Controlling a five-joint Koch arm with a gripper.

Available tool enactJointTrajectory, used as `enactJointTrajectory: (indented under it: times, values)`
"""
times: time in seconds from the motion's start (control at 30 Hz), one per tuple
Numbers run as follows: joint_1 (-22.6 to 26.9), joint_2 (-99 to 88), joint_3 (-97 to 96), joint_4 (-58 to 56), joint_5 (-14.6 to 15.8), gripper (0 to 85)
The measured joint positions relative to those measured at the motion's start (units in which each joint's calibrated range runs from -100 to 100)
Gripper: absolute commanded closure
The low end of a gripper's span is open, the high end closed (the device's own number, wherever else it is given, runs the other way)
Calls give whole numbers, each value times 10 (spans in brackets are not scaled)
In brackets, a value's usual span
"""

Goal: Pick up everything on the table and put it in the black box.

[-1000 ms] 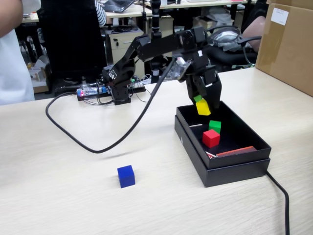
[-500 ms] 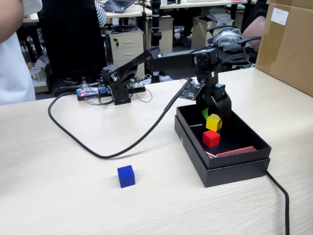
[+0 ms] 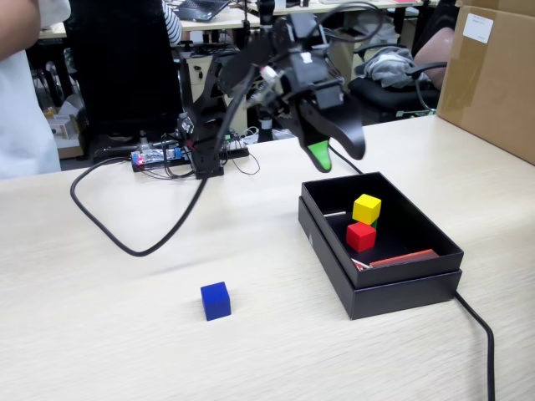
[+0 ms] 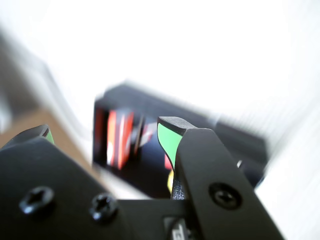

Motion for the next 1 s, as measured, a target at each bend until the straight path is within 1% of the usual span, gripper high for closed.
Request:
enactJointTrajectory:
  times: [0.03, 0.23, 0.33, 0.4, 0.43, 0.47, 0.53, 0.7, 1.0]
  values:
    - [-27, -10, -29, -2, -10, 367]
    - [-105, 9, -122, -3, -33, 364]
    - [-124, 78, -117, -2, -41, 375]
    - [-140, 172, -80, 1, -51, 380]
    - [-142, 199, -60, 1, -53, 380]
    - [-143, 255, 5, 4, -60, 380]
    - [-144, 299, 43, 4, -63, 380]
    - [-141, 361, 52, 16, -72, 383]
    - [-132, 426, 64, 38, -76, 408]
